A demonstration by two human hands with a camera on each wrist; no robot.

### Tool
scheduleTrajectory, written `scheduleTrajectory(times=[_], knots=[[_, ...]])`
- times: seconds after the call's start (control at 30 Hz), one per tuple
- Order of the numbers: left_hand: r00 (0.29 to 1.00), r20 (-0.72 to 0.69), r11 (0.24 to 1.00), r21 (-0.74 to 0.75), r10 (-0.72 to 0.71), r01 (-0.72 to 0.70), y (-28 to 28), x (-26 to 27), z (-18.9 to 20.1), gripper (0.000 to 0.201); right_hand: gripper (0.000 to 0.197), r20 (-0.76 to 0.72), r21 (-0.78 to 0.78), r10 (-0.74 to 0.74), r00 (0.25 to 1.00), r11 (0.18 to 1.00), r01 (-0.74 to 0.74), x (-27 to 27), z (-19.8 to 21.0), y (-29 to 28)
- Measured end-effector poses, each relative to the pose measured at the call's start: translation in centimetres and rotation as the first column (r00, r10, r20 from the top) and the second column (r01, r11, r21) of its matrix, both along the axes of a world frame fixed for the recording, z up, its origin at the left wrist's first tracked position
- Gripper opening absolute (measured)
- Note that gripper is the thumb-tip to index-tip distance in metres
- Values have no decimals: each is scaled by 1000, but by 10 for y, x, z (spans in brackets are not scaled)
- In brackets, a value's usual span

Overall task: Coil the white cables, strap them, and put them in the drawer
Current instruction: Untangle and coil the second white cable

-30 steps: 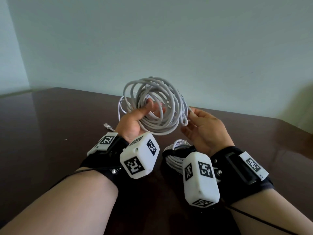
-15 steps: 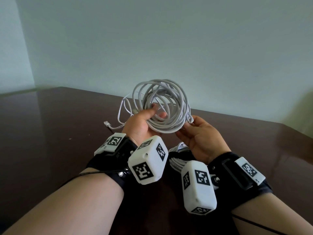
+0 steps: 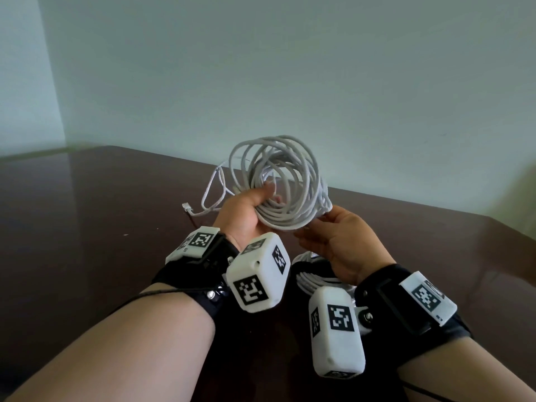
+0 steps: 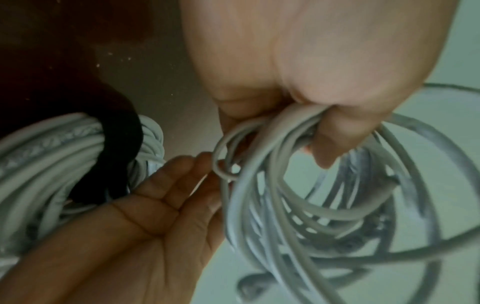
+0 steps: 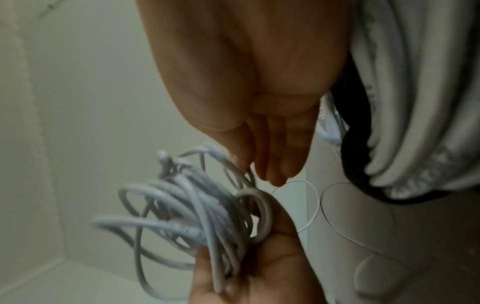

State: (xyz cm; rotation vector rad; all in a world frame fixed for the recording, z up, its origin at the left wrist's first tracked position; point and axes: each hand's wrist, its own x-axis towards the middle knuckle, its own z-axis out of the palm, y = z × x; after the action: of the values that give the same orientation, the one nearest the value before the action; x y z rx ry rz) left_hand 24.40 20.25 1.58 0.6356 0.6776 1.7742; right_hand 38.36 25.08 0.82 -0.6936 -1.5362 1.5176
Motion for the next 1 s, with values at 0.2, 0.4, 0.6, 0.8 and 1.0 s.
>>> scheduleTrajectory(times=[0.2,0.4,0.6,0.8,1.0], knots=[[953,-293,993,-70,75,-99,-6,-3,3,10,33,2,-41,56,998,998,-56,8,5,2],[862,-499,990,-54,88,-133,-11,-4,3,9,67,-237,-114,136,962,979,-167,22,15,4],[790,-613,1000,6,3,1,-13,5,1,28,67,-211,-177,-60,976,984,22,13,17,1],[749,-662,1000,2,-8,13,-15,5,3,22,37,-187,-151,-55,981,988,27,16,21,-1],[630,-774,998,-61,-63,24,-15,0,5,14,30,-122,-131,-71,990,990,55,16,34,-22]])
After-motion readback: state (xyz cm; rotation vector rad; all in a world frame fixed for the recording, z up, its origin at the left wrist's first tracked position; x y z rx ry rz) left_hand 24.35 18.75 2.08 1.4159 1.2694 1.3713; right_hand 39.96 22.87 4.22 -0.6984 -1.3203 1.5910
